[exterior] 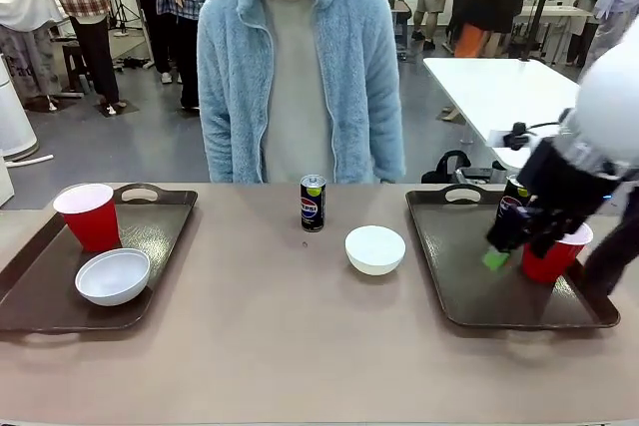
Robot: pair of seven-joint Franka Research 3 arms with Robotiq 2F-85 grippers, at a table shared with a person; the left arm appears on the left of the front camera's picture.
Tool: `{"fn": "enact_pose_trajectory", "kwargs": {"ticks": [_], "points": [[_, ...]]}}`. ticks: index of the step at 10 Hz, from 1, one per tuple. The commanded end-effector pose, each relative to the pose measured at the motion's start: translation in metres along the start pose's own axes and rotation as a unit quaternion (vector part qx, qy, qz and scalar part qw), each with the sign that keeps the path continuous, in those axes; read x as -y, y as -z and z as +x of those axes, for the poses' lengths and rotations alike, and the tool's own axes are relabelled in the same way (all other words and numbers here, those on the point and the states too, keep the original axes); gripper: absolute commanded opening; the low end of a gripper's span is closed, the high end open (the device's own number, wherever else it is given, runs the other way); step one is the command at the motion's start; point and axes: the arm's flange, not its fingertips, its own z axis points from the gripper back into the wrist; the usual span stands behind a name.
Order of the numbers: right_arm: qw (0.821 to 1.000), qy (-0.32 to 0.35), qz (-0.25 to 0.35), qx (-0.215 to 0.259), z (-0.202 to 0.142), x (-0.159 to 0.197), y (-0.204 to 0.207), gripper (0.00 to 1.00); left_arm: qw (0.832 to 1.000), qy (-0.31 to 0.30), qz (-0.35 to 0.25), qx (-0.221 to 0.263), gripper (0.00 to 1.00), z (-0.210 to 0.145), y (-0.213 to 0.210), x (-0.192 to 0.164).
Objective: Prepare tableware on both trays.
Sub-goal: Pick up a Picnic Bowl from the table and place it on a Handle tray.
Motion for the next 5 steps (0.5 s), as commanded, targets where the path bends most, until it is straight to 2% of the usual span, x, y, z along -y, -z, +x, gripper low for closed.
{"fn": "enact_pose_trajectory", "kwargs": {"ticks": [1,4,5], "points": [[1.000,0.018,-0.015,0.009,0.029,-0.012,0.047,1.00,1.000,0.002,-0.004,0.005,1.00,-0.002,-0.001,0.002],[0.998,0.033,-0.044,0.031,0.079,-0.028,0.090,1.00,1.000,0.002,-0.004,0.005,1.00,-0.002,-0.001,0.002],[0.998,0.033,-0.017,0.042,0.083,-0.036,0.086,1.00,1.000,0.002,-0.004,0.005,1.00,-0.002,-0.001,0.002]]}}
